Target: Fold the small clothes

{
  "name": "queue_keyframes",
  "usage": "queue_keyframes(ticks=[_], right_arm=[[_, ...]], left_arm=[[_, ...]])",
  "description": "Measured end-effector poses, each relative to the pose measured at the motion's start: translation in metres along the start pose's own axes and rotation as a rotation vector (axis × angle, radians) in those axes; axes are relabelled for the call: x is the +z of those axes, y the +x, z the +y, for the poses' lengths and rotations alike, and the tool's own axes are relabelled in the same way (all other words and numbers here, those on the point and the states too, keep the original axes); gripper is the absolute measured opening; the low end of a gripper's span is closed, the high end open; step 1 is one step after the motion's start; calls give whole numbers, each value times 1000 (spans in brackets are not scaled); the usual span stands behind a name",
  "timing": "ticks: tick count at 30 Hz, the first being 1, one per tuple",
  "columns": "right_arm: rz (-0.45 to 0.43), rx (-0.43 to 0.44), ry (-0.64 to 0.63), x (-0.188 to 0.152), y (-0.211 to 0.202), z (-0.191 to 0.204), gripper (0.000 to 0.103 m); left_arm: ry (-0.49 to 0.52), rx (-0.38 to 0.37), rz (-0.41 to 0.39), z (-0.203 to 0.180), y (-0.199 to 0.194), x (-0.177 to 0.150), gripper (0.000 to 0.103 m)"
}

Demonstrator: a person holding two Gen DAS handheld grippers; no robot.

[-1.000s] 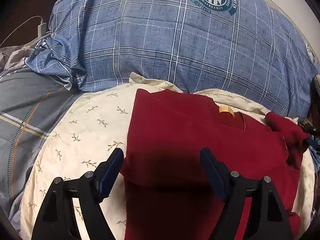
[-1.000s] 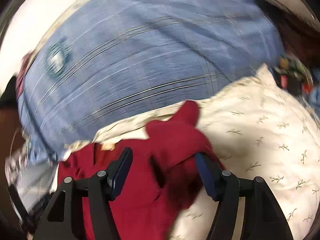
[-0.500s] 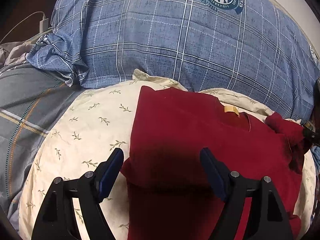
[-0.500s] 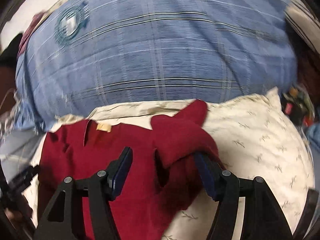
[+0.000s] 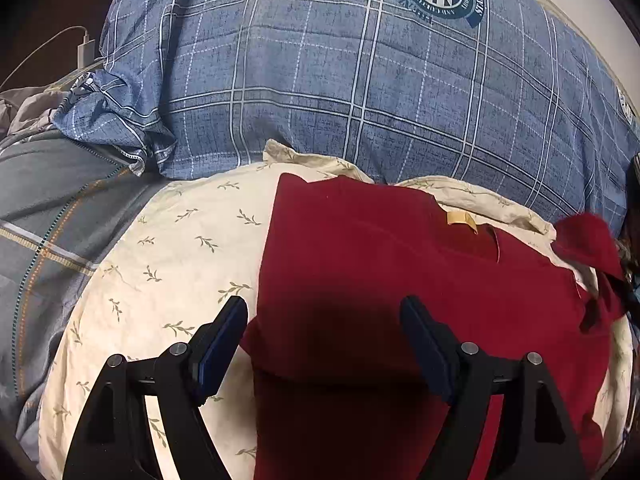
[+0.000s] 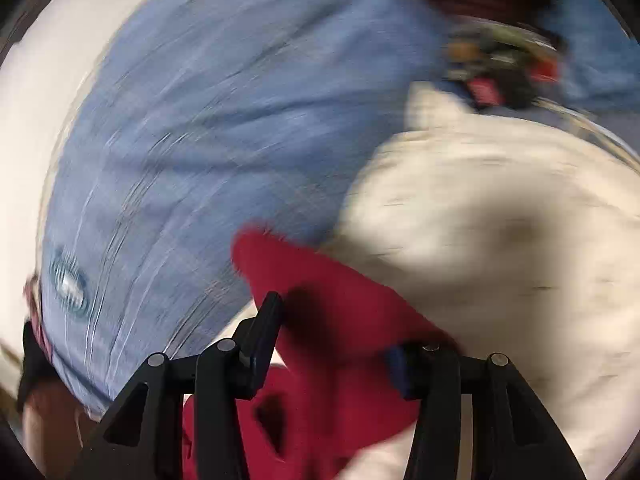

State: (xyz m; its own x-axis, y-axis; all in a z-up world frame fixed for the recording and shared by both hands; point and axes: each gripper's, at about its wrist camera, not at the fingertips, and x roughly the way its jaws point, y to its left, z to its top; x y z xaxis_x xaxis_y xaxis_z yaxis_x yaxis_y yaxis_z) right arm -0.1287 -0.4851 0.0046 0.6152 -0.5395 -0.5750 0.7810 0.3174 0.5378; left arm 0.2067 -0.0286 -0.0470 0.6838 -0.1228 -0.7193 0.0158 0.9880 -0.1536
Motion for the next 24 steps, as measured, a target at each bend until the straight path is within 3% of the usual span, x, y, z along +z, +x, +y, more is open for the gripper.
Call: queue_keyframes(ticks=[2,4,9,12,15,19,21,22,23,24], right_arm=[[64,-51,-36,-4,-11,-16,54],[84,-43,-73,-9,-26,-24,55],[39,-114,-326,-21,-40,7,58],[34,-160,-537,-31,-16,45,63],[44,-271,-723,-45,25,74,63],[34,-347,-941,-60,70,103,63],[61,-403,-1034,-63,100,109,58],[67,-428,-1050,-63,110,108,41],[83,-429,-1028,-58,117,105,2],[97,-393,-970,-49,114,101,4]], left_arm=[[7,5,3,-2,1,-2,78],[12,7,9,-3,2,-2,78],[12,8,13,-4,2,-4,78],[11,11,18,-3,2,-5,78],[2,12,18,0,3,-3,78],[-11,8,22,3,8,0,78],[-6,16,28,3,13,1,78],[-5,21,33,3,16,1,78],[-5,24,38,3,18,1,78],[-8,23,42,3,20,1,78]])
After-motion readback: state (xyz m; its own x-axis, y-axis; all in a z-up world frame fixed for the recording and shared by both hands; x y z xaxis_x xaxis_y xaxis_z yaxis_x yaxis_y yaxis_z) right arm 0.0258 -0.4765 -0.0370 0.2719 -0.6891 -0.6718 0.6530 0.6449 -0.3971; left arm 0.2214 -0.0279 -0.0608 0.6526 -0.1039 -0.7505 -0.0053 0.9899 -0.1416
